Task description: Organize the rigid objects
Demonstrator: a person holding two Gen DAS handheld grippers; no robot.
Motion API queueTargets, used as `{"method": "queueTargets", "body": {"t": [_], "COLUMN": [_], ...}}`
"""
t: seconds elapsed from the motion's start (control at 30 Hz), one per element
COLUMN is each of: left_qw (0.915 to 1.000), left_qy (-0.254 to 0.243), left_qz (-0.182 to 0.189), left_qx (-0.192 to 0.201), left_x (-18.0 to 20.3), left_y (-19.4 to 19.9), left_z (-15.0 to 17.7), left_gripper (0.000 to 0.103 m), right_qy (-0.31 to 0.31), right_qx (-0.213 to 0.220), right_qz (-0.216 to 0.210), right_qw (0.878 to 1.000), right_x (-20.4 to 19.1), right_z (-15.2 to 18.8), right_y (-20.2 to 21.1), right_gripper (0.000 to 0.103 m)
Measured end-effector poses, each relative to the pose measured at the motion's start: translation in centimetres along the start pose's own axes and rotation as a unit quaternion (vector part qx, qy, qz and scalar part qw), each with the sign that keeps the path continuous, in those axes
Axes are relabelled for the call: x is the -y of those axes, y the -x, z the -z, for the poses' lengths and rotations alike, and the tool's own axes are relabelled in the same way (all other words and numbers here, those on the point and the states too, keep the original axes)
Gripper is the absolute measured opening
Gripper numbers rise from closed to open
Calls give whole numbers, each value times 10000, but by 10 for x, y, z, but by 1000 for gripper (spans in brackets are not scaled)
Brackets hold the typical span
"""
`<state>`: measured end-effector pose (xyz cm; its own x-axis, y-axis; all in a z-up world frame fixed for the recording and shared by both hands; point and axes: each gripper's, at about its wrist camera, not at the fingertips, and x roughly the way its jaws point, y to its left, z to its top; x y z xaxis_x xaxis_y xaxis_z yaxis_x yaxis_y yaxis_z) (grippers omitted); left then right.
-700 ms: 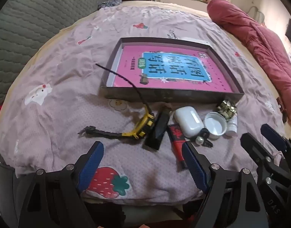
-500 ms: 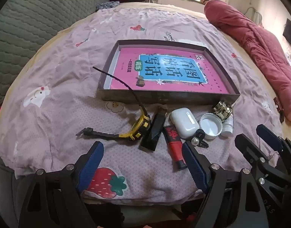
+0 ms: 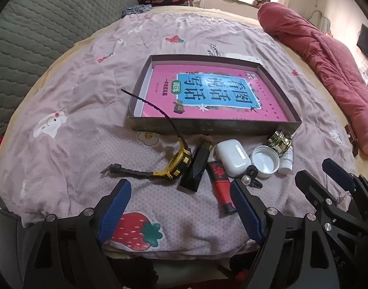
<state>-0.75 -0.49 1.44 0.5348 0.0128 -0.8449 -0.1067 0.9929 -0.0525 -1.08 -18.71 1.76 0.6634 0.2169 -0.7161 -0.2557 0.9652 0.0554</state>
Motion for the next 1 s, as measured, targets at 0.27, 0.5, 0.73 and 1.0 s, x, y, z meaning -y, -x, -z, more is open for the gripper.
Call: {"method": "queueTargets", "body": {"t": [0.27, 0.5, 0.73, 1.0], "left_qw": [10000, 10000, 10000, 10000], "left_qy": [-14, -15, -31, -31], "left_qz": [-2, -39, -32, -26], "left_qx": [5, 46, 53, 50], "left_x": [0, 1, 0, 0], "left_y": [0, 0, 1, 1], "left_z": [0, 1, 2, 1], "left_gripper": [85, 85, 85, 85], "right_qy": [-41, -52, -62, -66], "right_qx": [3, 8, 23, 24], "right_qz": [-24, -15, -12, -13], "right_qw": [10000, 10000, 10000, 10000], "right_x": [2, 2, 2, 2], "right_z": [0, -1, -1, -1], "right_y": [1, 1, 2, 2], "right_gripper": [61, 61, 61, 61]}}
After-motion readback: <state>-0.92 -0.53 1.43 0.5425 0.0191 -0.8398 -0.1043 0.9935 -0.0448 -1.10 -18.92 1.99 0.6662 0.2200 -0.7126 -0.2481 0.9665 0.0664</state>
